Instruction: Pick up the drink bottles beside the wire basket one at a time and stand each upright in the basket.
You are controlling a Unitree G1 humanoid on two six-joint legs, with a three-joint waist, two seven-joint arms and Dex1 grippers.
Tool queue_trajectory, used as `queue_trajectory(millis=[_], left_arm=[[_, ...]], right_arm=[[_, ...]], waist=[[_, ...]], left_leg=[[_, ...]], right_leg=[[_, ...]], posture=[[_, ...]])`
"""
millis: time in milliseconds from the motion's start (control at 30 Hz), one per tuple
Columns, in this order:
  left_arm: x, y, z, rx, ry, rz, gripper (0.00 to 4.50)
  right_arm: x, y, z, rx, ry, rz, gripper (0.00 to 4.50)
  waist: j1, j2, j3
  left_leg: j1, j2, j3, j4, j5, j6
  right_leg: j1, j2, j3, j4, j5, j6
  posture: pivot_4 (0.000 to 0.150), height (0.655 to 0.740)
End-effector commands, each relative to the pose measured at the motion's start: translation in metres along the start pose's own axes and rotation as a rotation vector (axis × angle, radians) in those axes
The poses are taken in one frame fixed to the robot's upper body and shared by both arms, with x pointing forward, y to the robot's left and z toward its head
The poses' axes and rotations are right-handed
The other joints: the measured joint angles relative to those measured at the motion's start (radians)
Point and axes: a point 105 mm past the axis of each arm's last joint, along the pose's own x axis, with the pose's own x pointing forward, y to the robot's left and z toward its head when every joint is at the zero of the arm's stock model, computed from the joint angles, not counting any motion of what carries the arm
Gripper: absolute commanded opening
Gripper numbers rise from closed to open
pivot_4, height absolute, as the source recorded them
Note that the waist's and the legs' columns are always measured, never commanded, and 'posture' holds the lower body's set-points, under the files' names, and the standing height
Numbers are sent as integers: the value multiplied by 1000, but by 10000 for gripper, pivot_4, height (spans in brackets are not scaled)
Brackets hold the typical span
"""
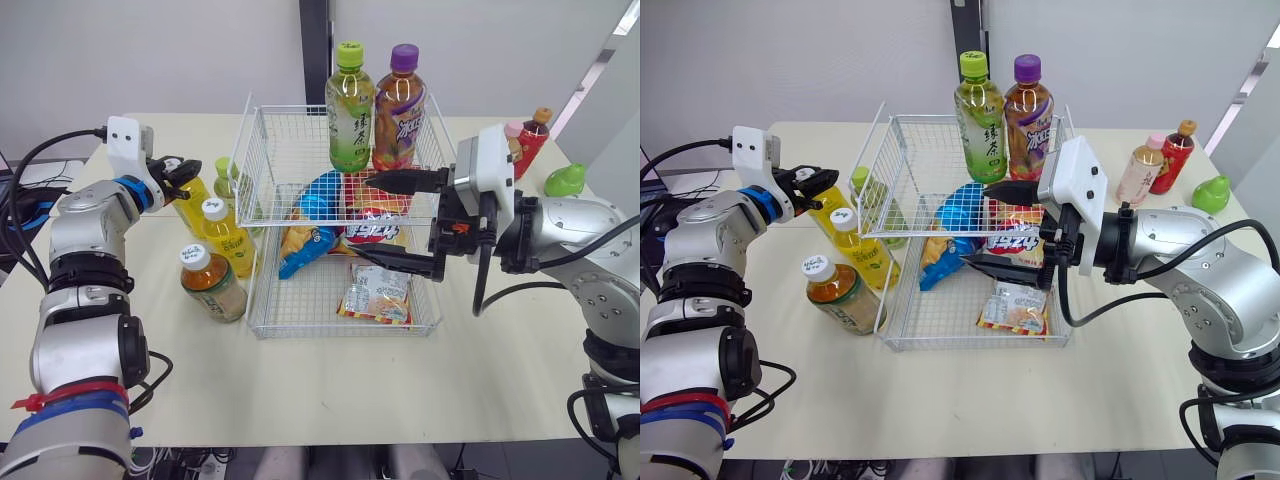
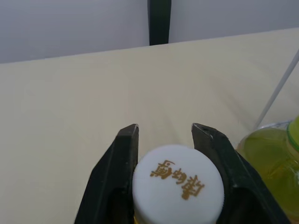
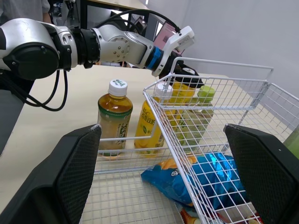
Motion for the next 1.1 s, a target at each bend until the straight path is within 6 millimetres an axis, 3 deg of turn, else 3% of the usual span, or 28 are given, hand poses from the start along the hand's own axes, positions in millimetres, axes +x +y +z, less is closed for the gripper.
queue_trajectory(millis=[33,167,300,600,700,833,967,1100], left_arm=[[-8,7,20,28,-54,8,14017],[-24,16,39,48,-89,20,14017],[-47,22,73,80,-126,20,14017],[-80,2,169,151,-208,-88,14017],[-79,-26,217,165,-302,-188,14017],[-70,-58,251,187,-353,-293,14017],[-59,-87,267,185,-374,-397,14017],[-41,-109,262,166,-343,-479,14017]], right_arm=[[-4,0,9,-38,-26,-17,45000],[-5,-1,10,-41,-26,-26,45000],[-9,-4,10,-46,-17,-42,45000],[-28,-18,10,-54,19,-78,45000],[-32,-22,13,-44,9,-84,45000],[-32,-21,12,-40,5,-84,45000],[-31,-19,11,-37,0,-93,45000],[-31,-19,10,-37,0,-107,45000]], waist=[[0,0,0],[-9,0,0],[-19,-1,1],[-8,-2,1],[-3,-3,2],[1,-4,2],[-2,-4,2],[-16,-4,2]], left_leg=[[0,0,0,0,0,0],[0,0,0,0,0,0],[-2,1,0,0,0,0],[-4,0,0,1,0,0],[-4,0,-1,1,0,0],[-4,-1,0,1,0,0],[-4,-1,1,1,0,0],[-4,-1,1,1,0,0]], right_leg=[[0,0,0,0,0,0],[0,0,0,0,0,0],[-3,1,0,0,0,0],[-3,1,-1,0,0,0],[-3,1,-2,-1,0,2],[-1,1,-2,-1,-1,3],[-1,1,-2,0,-2,4],[-2,1,-1,1,-2,4]], posture=[[1500,7400],[1500,7400],[1500,7400],[1500,7400],[1500,7400],[1500,7400],[1500,7400],[1500,7400]])
